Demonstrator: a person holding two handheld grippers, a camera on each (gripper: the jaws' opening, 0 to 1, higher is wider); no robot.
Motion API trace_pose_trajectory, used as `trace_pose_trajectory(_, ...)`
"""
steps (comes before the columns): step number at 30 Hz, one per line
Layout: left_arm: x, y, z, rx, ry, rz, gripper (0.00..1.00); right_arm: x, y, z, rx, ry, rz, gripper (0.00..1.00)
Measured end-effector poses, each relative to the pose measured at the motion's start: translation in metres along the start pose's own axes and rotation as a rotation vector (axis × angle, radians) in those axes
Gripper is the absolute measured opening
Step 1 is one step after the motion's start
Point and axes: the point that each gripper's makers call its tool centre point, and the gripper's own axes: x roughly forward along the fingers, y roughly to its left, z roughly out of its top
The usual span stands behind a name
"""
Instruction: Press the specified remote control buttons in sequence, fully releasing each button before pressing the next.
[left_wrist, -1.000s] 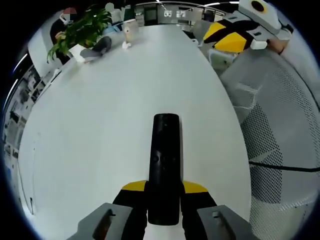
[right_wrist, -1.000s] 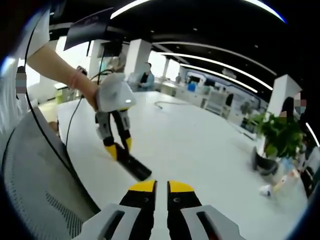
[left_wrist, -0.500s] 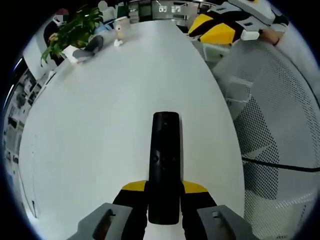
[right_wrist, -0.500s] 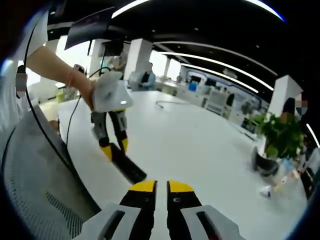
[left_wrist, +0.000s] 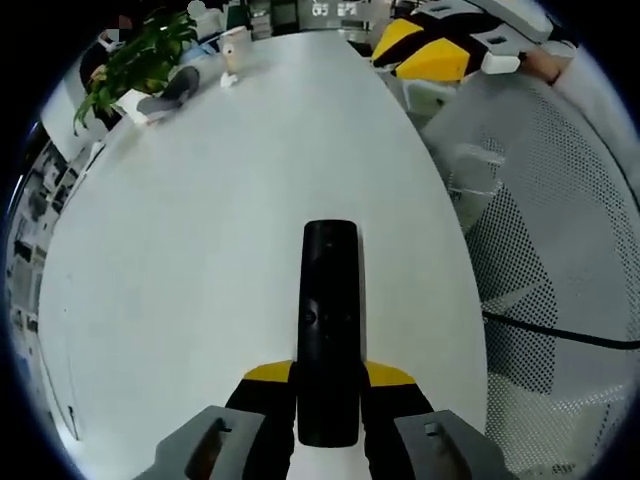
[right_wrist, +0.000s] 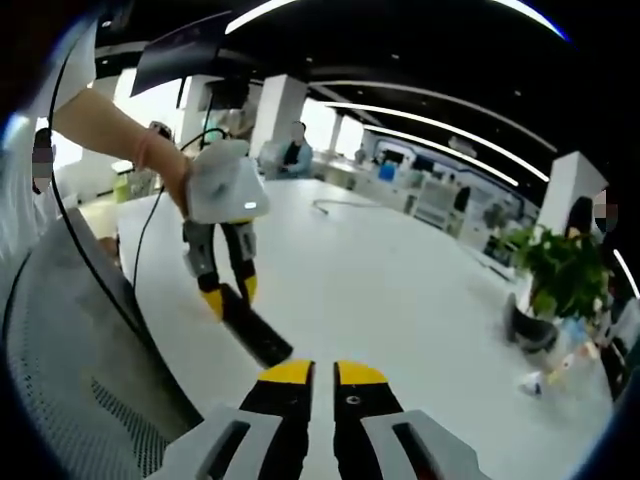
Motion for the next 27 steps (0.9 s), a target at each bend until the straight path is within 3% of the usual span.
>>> trace_pose_trajectory(27, 0.000, -0.017, 0.000, 0.013, 0.014, -0.003, 0.24, 0.000, 0.000, 0.000, -0.009, 0.002, 0.002, 0.03)
